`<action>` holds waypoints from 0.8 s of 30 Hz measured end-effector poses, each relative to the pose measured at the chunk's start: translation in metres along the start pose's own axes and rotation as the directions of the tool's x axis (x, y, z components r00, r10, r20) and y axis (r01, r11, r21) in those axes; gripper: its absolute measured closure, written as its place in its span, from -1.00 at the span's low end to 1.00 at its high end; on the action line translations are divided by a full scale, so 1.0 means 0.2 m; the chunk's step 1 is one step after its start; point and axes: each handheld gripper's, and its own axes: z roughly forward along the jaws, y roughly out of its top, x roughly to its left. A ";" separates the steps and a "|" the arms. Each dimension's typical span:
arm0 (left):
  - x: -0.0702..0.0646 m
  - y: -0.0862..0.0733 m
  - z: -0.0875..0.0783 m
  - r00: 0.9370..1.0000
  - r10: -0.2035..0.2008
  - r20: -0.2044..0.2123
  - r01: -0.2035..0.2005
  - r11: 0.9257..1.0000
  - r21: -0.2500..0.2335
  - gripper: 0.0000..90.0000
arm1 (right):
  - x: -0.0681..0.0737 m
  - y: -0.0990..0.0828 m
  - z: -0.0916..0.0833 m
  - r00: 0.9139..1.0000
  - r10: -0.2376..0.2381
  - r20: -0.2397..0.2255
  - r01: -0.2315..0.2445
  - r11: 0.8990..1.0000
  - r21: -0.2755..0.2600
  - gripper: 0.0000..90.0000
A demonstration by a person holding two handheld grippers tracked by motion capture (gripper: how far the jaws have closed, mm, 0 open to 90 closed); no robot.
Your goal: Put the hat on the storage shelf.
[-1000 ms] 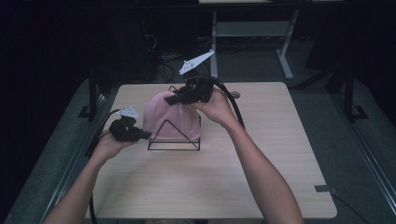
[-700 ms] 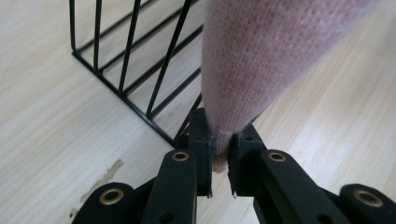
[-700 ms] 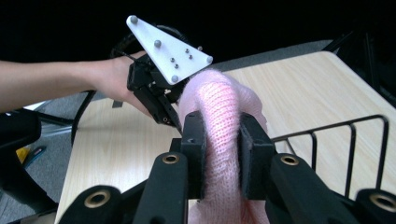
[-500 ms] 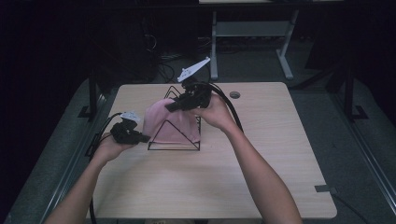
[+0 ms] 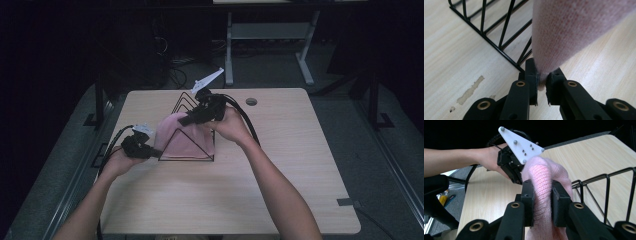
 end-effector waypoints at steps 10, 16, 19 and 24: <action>0.02 -0.01 0.03 0.999 0.035 -0.015 -0.034 0.997 0.070 0.80 | -0.02 -0.04 0.04 1.000 0.023 -0.015 -0.022 1.000 0.020 0.66; 0.03 -0.01 0.04 0.999 0.030 -0.016 -0.029 0.996 0.081 0.80 | -0.02 -0.05 0.06 1.000 0.025 -0.014 -0.024 0.999 0.022 0.60; 0.03 -0.01 0.05 1.000 0.006 -0.016 -0.005 0.998 0.064 0.80 | -0.03 -0.06 0.05 0.999 0.029 -0.013 -0.029 0.999 0.021 0.48; 0.03 -0.02 0.06 1.000 -0.011 -0.012 0.012 0.998 0.062 0.80 | -0.03 -0.09 0.01 1.000 0.030 -0.003 -0.030 1.000 0.002 0.37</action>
